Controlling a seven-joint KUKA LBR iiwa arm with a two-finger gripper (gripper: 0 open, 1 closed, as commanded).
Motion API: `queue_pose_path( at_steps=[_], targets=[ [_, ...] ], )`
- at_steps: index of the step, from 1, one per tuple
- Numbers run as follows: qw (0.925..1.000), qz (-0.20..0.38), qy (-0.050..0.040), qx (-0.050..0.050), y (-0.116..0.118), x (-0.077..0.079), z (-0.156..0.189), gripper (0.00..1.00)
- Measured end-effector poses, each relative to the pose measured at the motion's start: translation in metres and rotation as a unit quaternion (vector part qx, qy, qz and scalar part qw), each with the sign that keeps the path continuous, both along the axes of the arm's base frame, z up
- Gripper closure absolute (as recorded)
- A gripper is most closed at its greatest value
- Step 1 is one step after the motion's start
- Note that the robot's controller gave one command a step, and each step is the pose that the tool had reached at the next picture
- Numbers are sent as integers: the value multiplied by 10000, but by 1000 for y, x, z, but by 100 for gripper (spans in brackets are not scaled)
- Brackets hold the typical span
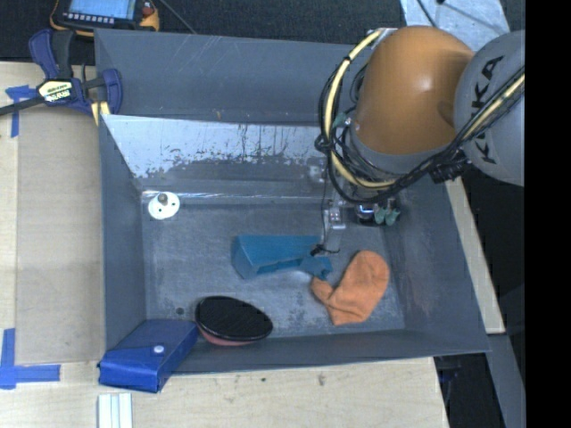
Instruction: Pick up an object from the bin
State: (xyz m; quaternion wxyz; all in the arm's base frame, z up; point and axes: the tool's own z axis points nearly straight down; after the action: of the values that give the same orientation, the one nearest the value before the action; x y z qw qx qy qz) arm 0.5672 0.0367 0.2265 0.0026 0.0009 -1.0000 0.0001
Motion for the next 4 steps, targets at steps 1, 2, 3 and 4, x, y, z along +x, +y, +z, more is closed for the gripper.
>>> queue_pose_path(
  at_steps=[1, 2, 3, 4],
  targets=[
    [10000, -3, -43, 3, 0, 1, 5, 0],
    [9999, 91, -85, 3, 5, 6, -38, 0],
    [9998, -199, -39, 0, 27, 8, -83, 0],
    [9999, -114, -30, 3, 37, -11, -100, 0]
  ],
)
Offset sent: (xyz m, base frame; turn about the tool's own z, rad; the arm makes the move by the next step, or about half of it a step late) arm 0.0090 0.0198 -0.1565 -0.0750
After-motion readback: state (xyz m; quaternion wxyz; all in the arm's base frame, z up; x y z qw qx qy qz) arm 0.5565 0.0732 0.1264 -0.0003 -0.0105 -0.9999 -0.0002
